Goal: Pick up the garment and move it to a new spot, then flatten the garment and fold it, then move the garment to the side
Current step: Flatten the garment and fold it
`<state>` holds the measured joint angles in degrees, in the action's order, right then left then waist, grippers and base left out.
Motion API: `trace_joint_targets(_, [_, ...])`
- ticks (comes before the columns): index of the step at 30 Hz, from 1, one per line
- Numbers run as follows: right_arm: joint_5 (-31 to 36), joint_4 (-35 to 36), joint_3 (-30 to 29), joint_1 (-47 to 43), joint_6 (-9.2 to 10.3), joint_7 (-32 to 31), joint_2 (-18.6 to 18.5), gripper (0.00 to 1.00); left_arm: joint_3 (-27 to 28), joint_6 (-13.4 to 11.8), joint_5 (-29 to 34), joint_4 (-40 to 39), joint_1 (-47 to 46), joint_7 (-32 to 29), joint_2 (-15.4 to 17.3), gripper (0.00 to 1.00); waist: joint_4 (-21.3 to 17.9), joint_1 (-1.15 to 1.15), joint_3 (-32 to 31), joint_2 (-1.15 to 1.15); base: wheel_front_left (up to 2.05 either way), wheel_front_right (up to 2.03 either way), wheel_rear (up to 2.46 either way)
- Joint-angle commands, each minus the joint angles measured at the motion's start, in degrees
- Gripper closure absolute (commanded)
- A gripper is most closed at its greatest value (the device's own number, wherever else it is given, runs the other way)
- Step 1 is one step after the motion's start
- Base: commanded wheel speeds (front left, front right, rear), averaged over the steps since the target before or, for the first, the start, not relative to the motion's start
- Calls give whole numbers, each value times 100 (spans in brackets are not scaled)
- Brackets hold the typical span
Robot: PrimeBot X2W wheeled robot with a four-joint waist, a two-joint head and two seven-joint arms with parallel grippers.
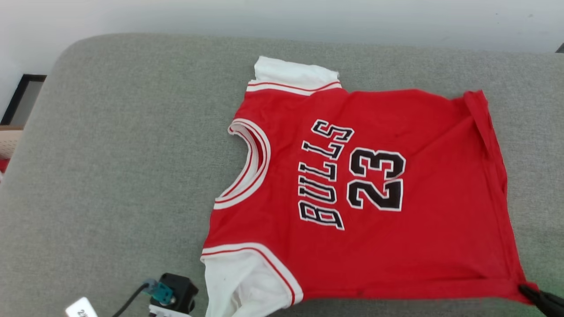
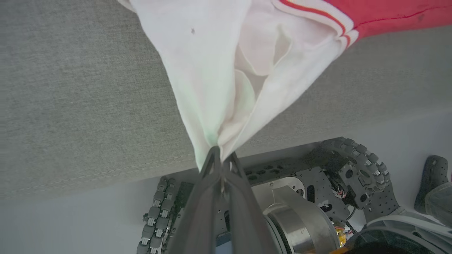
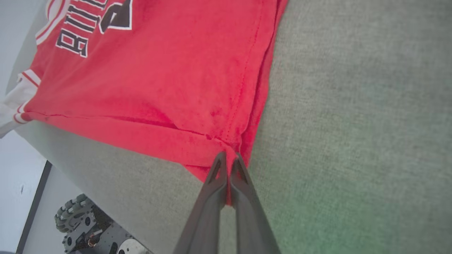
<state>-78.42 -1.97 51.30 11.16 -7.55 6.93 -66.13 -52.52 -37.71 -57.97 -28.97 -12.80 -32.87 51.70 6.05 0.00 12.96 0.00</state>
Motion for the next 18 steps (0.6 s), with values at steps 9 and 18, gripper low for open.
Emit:
trace_joint_targets(9, [-147, 341, -302, -363, 11, -15, -97, 100, 127, -90, 170, -348, -115, 7, 288, 100, -140, 0, -34, 0, 0, 0, 0])
trace_joint_targets(18, [121, 339, -951, 64, 11, -75, 43, 100, 235, 780, 951, -227, -1537, -278, 494, 100, -266, 0, -38, 0, 0, 0, 0])
